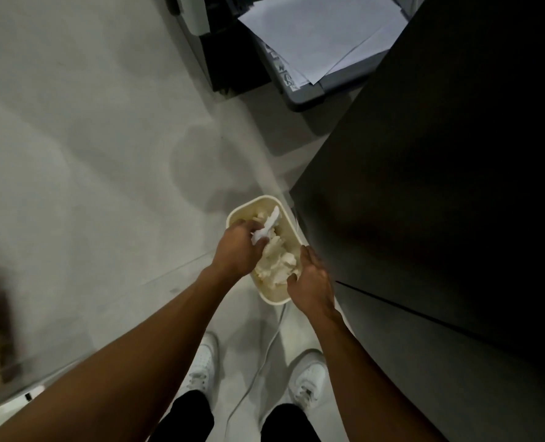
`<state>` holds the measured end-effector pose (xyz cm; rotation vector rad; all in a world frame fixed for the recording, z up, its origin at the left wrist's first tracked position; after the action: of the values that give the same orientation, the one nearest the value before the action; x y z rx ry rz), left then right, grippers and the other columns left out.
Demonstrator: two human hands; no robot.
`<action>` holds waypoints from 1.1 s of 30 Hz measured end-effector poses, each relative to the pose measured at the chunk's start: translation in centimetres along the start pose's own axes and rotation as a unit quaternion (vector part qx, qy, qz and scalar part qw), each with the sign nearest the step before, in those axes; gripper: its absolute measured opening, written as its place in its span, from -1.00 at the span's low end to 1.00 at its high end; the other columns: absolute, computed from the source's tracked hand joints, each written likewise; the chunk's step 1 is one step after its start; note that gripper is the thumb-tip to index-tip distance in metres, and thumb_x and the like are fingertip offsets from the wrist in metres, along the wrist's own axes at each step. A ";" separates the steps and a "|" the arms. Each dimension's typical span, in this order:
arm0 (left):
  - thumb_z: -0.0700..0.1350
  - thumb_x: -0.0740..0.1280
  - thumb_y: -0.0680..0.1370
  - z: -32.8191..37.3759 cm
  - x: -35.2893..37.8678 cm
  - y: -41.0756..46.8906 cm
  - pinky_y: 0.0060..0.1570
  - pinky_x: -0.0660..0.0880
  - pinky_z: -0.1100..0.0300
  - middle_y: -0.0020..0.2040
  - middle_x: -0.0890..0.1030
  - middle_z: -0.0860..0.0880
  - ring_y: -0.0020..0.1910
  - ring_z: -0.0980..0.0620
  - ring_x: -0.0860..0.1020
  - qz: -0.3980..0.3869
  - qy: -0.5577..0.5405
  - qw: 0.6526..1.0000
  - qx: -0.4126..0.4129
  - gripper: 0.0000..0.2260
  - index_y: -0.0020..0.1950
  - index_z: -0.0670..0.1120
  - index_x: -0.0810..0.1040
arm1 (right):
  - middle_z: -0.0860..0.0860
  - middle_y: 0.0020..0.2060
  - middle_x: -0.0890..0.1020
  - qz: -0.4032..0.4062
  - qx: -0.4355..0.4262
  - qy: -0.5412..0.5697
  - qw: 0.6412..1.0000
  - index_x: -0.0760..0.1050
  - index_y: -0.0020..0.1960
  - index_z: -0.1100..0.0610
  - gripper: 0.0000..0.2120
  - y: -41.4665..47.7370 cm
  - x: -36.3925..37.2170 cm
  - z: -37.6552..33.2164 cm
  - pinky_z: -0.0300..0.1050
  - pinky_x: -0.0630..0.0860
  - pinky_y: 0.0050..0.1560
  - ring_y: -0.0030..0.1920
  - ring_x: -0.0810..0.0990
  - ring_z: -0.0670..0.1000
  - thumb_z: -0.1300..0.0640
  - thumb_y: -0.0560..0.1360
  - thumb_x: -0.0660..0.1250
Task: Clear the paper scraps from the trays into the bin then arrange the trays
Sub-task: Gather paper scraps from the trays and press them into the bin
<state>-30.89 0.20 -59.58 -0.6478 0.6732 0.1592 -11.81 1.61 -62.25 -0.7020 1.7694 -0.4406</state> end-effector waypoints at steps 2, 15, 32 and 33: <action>0.03 0.43 0.57 0.2 1.1 0.4 0.27 0.48 0.04 0.40 0.53 -0.14 0.30 -0.16 0.55 -0.069 0.042 0.997 -0.012 -0.54 0.43 -0.10 0.52 | 0.06 0.62 0.23 -0.012 0.000 0.003 1.000 0.13 0.66 0.12 -0.27 0.1 -0.3 0.0 0.06 0.27 0.54 0.58 0.26 0.14 0.07 0.56 0.35; -0.07 0.35 0.60 5.4 -7.4 -9.8 0.08 0.46 0.25 0.17 0.69 -0.03 0.09 -0.01 0.64 -0.063 0.023 0.998 -0.018 -0.72 0.30 -0.06 0.61 | 0.04 0.49 0.43 0.019 0.013 0.092 0.995 0.30 0.56 0.03 -0.42 -9.5 -10.3 -6.2 0.05 0.45 0.44 0.47 0.42 0.13 0.03 0.58 0.38; -0.14 0.36 0.61 25.3 -26.3 -25.9 0.18 0.59 0.05 0.05 0.68 0.06 0.05 0.05 0.64 -0.039 -0.069 0.992 0.098 -0.82 0.19 0.03 0.61 | -0.04 0.28 0.62 0.196 0.001 0.304 0.932 0.46 0.49 -0.02 -0.49 -32.2 -31.8 -15.5 -0.02 0.46 0.42 0.37 0.51 0.02 0.15 0.55 0.38; -0.14 0.37 0.61 26.6 -27.0 -26.7 0.16 0.58 0.08 0.02 0.67 0.08 0.04 0.06 0.64 -0.036 -0.077 0.990 0.109 -0.83 0.18 0.04 0.61 | -0.07 0.26 0.63 0.212 -0.003 0.317 0.924 0.47 0.48 -0.03 -0.50 -33.4 -33.2 -15.5 -0.01 0.48 0.42 0.35 0.53 -0.01 0.14 0.55 0.39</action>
<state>-28.77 -3.12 -13.35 -0.4448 0.5095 0.0662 -12.12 -2.56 -12.81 -0.1548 2.4596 -0.3860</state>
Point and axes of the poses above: each hand's wrist, its own y-axis towards the middle knuckle, its own x-axis out of the palm, z = x × y, the point moved 2 cm from there along y, towards the middle knuckle
